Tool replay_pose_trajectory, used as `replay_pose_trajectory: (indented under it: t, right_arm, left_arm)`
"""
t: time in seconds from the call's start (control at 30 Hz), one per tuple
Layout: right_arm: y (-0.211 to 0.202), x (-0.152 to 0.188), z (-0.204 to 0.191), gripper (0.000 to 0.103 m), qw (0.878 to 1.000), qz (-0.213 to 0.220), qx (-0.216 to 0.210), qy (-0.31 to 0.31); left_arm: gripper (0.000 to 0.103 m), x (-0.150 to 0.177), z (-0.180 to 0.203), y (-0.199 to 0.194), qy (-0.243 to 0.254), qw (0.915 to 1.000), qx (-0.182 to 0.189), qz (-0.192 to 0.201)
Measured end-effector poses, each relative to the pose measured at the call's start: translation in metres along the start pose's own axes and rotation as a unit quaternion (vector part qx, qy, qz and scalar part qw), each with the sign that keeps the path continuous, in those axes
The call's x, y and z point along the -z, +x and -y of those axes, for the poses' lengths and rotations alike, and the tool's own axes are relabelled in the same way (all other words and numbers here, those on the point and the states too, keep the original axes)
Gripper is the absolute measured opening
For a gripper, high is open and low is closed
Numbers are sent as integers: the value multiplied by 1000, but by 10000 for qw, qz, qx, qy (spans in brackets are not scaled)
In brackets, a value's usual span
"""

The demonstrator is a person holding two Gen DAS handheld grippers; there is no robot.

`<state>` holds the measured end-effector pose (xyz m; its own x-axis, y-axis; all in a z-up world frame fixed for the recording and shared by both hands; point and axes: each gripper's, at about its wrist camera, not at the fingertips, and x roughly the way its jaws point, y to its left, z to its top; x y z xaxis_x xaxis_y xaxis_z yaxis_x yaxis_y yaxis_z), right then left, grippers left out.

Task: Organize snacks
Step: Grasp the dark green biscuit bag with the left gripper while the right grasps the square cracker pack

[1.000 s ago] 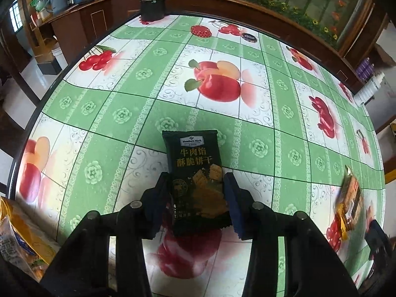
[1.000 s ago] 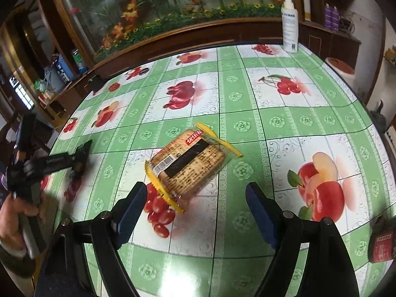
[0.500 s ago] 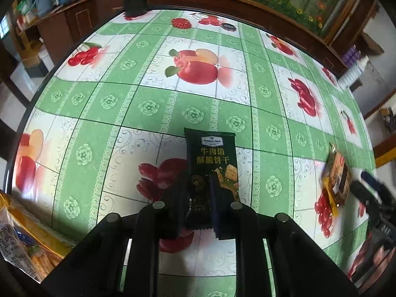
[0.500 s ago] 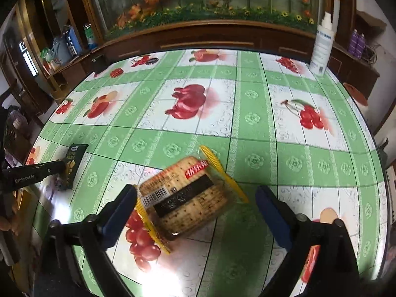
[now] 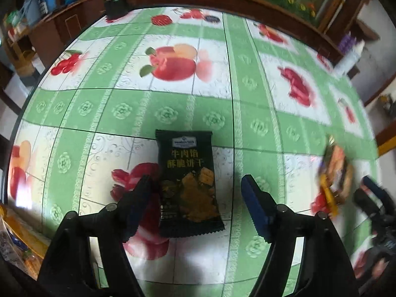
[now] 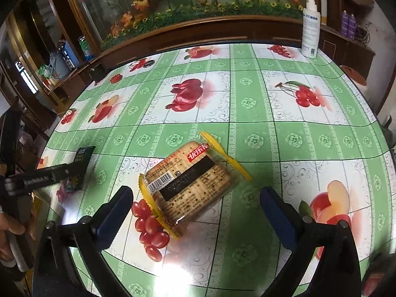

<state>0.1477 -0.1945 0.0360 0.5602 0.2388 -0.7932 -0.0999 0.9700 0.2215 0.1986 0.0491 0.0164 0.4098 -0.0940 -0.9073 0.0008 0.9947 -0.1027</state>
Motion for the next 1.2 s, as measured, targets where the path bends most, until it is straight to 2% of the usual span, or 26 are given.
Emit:
replay_pose_trajectory:
  t: [0.1, 0.13, 0.17, 0.3, 0.37, 0.47, 0.5, 0.53, 0.57, 0.63, 0.73, 0.77, 0.87, 0.9, 0.93, 0.97, 1.0, 1.1, 1.2]
  right_arm:
    - [0, -1, 2, 102, 9997, -26, -46, 254]
    - [3, -2, 2, 102, 9993, -82, -63, 350]
    - [6, -3, 1, 102, 9990, -129, -45, 418]
    - [25, -10, -4, 102, 9972, -336, 117, 659]
    - [32, -16, -12, 102, 9971, -375, 148, 640]
    - [46, -26, -29, 102, 9968, -446, 601, 296]
    - [51, -27, -34, 102, 9961, -473, 723, 163]
    - [55, -27, -38, 102, 9951, -519, 841, 3]
    - [58, -26, -40, 102, 9943, -544, 905, -133]
    - [56, -21, -39, 102, 9940, -463, 940, -316]
    - [52, -11, -25, 99, 9965, -423, 705, -179]
    - [51, -10, -25, 99, 9961, -392, 745, -256]
    - [47, -6, -23, 85, 9955, -324, 776, -439]
    - [44, -4, -21, 78, 9957, -307, 732, -478]
    - [41, -3, -23, 69, 9958, -289, 714, -504]
    - [39, -2, -23, 69, 9959, -293, 685, -519]
    - [36, 1, -22, 69, 9961, -290, 635, -533]
    - [31, 9, -22, 69, 9963, -227, 580, -586]
    - [23, 15, -19, 68, 9982, -181, 345, -449]
  left_arm:
    - [62, -1, 6, 3, 175, 9991, -359, 161]
    - [52, -2, 5, 3, 168, 9988, -426, 196]
    - [49, -2, 4, 2, 143, 9988, -418, 199]
    - [49, -4, 3, 2, 149, 9989, -407, 155]
    - [49, -4, 4, 3, 139, 9989, -419, 165]
    - [55, -3, 6, 3, 161, 9987, -439, 186]
    - [60, -3, 6, 4, 185, 9987, -458, 160]
    - [75, -3, 7, 5, 190, 9987, -456, 111]
    - [84, -2, 7, 7, 188, 9989, -422, 49]
    - [84, 0, 8, 8, 271, 9986, -437, 82]
    - [84, -3, 3, 9, 158, 9988, -455, 86]
    - [84, -4, 2, 9, 132, 9988, -466, 80]
    - [84, -4, 2, 9, 162, 9987, -475, 86]
    - [82, -3, 2, 9, 175, 9987, -471, 105]
    - [72, -3, 2, 7, 190, 9986, -480, 152]
    - [54, -3, 2, 5, 203, 9985, -460, 207]
    - [45, -3, 2, 3, 198, 9986, -437, 214]
    - [46, 0, 1, 1, 266, 9987, -394, 169]
    - [46, 7, -3, -3, 201, 9988, -396, 199]
